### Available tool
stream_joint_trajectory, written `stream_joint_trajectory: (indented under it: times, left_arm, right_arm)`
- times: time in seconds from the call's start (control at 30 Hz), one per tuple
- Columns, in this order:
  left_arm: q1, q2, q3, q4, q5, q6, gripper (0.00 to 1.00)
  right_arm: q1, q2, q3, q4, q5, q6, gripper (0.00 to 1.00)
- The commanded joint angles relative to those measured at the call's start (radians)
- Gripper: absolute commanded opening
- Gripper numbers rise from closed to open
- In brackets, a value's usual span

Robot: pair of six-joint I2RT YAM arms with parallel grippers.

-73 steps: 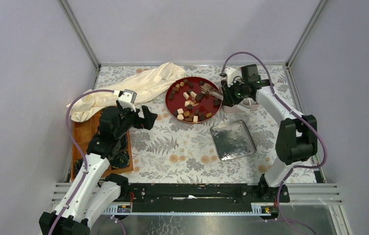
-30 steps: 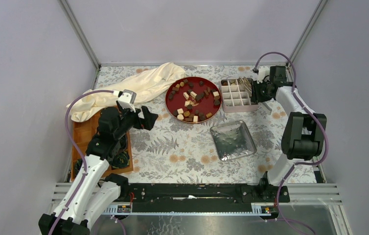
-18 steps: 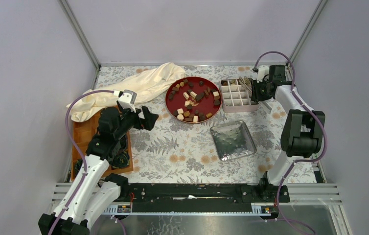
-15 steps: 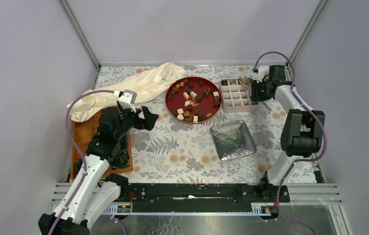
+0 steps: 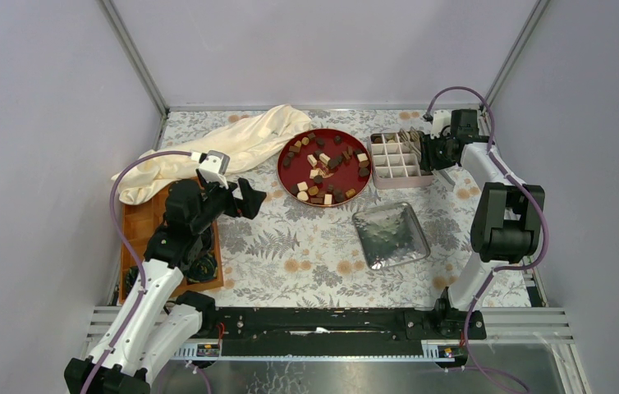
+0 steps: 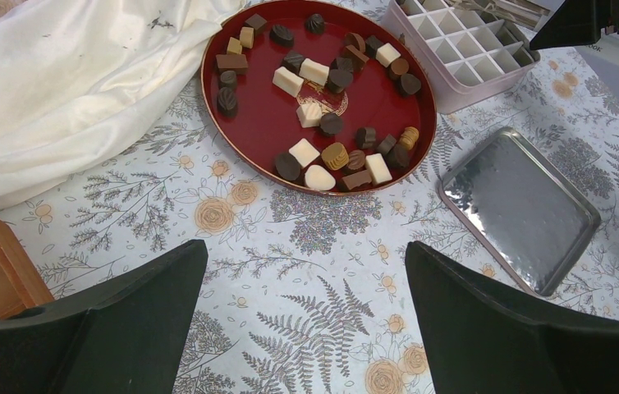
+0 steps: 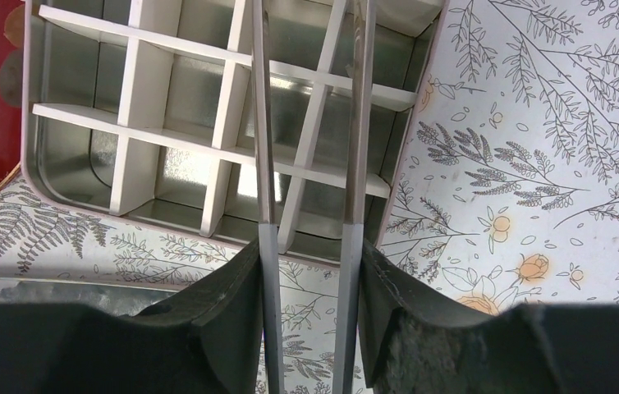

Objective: Pack the chocolate
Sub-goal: Place the fake chocolate in the packing box, then pick up the fake chocolate from the plate.

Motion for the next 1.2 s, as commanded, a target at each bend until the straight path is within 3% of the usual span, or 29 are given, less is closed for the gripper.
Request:
stream_joint_trajectory:
  times: [0.0, 0.8, 1.17]
  left_arm:
    - [-0.006, -0.015, -0.006, 0.032, 0.005, -0.004, 0.99]
    - [-0.007, -0.007, -0.008, 0.032, 0.011, -0.006, 0.99]
    - [-0.007, -0.014, -0.006, 0.032, 0.009, -0.006, 0.99]
  right_arm:
    - [-0.002, -0.032, 0.035, 0.035, -0.010, 0.009, 0.48]
    - [-0.002, -0.139, 0.010, 0.055, -0.027, 0.012, 0.48]
    - [-0.002, -0.072, 0.029, 0.021, 0.014, -0.002, 0.28]
